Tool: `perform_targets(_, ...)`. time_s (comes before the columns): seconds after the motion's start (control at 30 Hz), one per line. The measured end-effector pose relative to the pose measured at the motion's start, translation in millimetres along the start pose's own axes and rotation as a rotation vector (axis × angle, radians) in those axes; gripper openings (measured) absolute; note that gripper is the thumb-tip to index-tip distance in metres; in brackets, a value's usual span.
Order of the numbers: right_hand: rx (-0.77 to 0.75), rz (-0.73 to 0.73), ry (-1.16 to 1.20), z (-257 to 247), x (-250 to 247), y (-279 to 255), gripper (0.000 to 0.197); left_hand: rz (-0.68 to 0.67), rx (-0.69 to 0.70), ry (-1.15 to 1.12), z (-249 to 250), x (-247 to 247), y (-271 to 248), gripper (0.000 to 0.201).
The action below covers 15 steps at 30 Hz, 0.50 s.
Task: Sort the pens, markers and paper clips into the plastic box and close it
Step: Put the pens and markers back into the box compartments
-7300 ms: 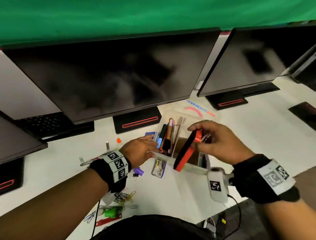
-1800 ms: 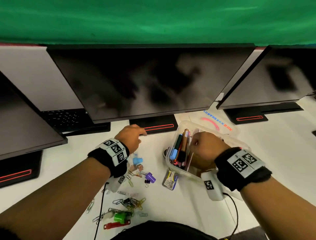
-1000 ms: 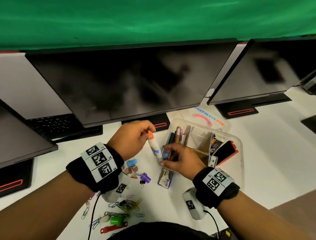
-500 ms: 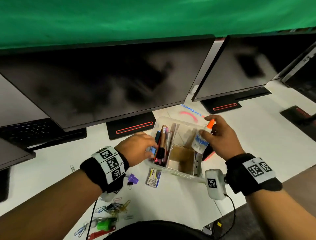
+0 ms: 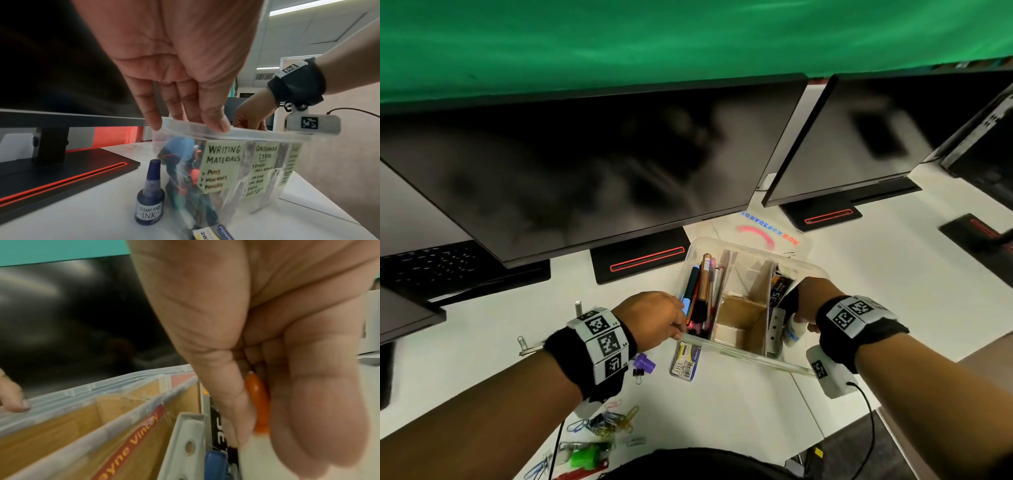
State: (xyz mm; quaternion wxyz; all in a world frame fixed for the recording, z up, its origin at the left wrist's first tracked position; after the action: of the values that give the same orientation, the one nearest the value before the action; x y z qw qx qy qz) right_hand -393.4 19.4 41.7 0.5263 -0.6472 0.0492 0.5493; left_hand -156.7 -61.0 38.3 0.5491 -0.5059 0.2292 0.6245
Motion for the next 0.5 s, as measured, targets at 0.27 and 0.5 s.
perform_targets(0.27, -0.01, 0.011, -0.114, -3, 4, 10, 0.024, 0.575, -0.066, -0.21, -30, -26, -29, 0.024)
perform_targets(0.5, -0.045, 0.206, 0.004, 8, 1, 16, 0.024, 0.267, -0.302, -0.188, -83, 18, 4, 0.042)
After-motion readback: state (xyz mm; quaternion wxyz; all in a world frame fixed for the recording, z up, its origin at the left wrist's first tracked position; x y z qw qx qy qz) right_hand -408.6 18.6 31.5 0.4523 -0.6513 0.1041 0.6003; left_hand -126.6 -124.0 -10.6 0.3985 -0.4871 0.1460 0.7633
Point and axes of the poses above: each hand's wrist, its own y-axis towards the middle knuckle, its own x-axis out of the palm, z = x × y, the point moved 7 cm from there along y, towards the middle knuckle, and after that the axes turned 10 degrees about x, right-handed, at the moved point
